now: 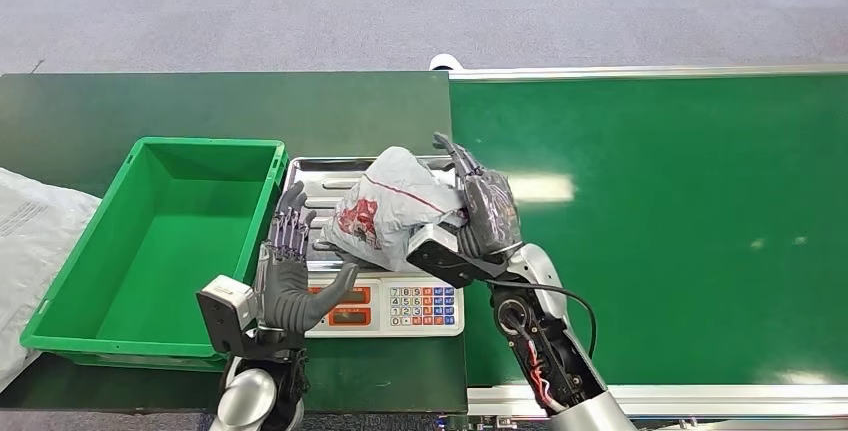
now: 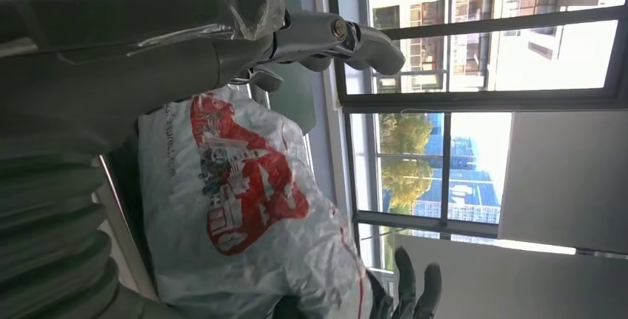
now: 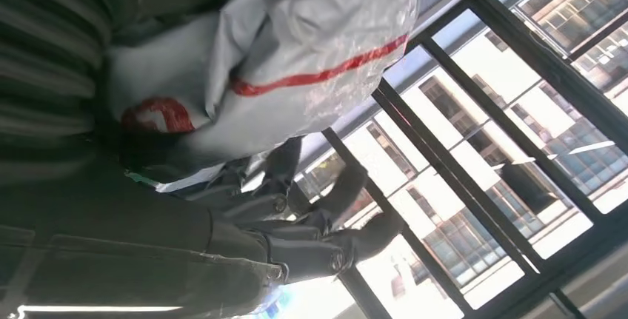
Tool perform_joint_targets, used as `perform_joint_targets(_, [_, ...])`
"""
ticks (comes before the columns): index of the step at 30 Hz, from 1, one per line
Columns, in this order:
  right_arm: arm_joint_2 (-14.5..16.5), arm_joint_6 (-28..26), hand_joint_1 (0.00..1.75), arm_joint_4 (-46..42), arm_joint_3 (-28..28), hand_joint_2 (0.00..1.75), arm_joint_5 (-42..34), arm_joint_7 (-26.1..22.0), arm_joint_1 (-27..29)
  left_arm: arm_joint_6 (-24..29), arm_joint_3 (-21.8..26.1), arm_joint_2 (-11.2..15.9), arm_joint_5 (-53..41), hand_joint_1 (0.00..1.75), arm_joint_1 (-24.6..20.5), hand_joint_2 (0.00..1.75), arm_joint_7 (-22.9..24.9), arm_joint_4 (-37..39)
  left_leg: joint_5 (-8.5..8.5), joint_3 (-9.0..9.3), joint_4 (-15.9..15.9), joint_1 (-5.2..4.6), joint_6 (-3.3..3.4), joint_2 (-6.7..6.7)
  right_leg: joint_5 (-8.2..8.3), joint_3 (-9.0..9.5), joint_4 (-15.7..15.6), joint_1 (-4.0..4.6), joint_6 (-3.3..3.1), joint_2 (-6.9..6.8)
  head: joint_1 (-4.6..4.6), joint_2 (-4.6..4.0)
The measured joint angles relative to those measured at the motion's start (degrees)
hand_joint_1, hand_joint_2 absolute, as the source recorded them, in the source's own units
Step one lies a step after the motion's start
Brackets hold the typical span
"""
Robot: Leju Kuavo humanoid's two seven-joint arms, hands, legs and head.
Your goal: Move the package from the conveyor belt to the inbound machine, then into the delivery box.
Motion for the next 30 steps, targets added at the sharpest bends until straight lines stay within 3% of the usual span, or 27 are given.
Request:
perform_joint_targets(11, [-2.04,-4.73,0.00,-15.05,-3.53,1.75,-8.45,-3.59,12.76,2.02,2.69,0.46,-0.76,0.00,3.38,1.75,-0.15,-3.50,-0.02,-0.07,0.00,-0.01,0.00,-0.01,-0.01,-0.06,-0.01,-0.01,0.00,0.00,0.00,0.00])
perform_joint_targets(22, [-3.22,-2.17,0.00,-28.40,-9.78,1.75,-19.22,-5.23,22.68,3.37,7.82,1.08,-1.43,0.00,5.52,1.75,-1.51,-9.41,-0.02,-0.05,0.00,0.00,0.00,0.00,-0.01,-0.04,-0.01,0.00,0.00,0.00,0.00,0.00])
perform_joint_targets(30, [-3.07,-0.10,0.00,-34.86,-14.87,1.75,-29.82,-11.35,27.92,1.86,9.26,1.24,-7.33,0.00,5.78,1.75,-2.80,-14.94,-0.02,-0.06,0.00,0.00,0.00,0.00,-0.01,-0.07,-0.01,-0.01,0.00,0.00,0.01,0.00])
